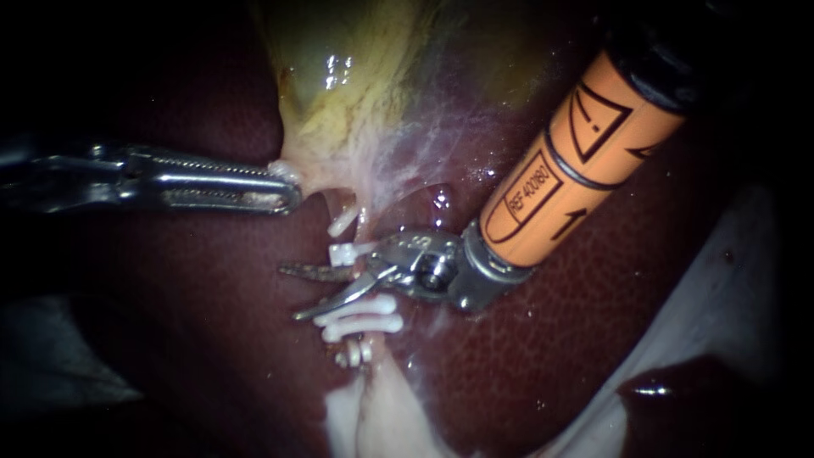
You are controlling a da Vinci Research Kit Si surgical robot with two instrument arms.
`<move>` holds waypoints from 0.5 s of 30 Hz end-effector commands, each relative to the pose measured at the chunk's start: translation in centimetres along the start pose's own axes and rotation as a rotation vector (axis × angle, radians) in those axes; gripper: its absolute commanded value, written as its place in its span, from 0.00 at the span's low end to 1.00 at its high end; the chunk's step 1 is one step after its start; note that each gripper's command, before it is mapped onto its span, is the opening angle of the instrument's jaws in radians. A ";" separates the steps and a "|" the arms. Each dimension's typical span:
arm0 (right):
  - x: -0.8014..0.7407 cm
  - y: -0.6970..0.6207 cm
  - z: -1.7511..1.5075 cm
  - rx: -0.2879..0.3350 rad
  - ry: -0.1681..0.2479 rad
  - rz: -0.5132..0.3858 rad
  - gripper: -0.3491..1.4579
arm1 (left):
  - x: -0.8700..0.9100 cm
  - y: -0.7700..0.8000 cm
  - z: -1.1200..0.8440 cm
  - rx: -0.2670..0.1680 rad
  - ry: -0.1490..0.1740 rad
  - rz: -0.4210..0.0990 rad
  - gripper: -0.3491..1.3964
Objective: Go to the cutting position right tube
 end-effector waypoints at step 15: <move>0.17 -0.29 0.00 0.008 0.015 0.054 0.97 | -0.01 -0.01 -0.02 0.002 0.000 0.001 0.00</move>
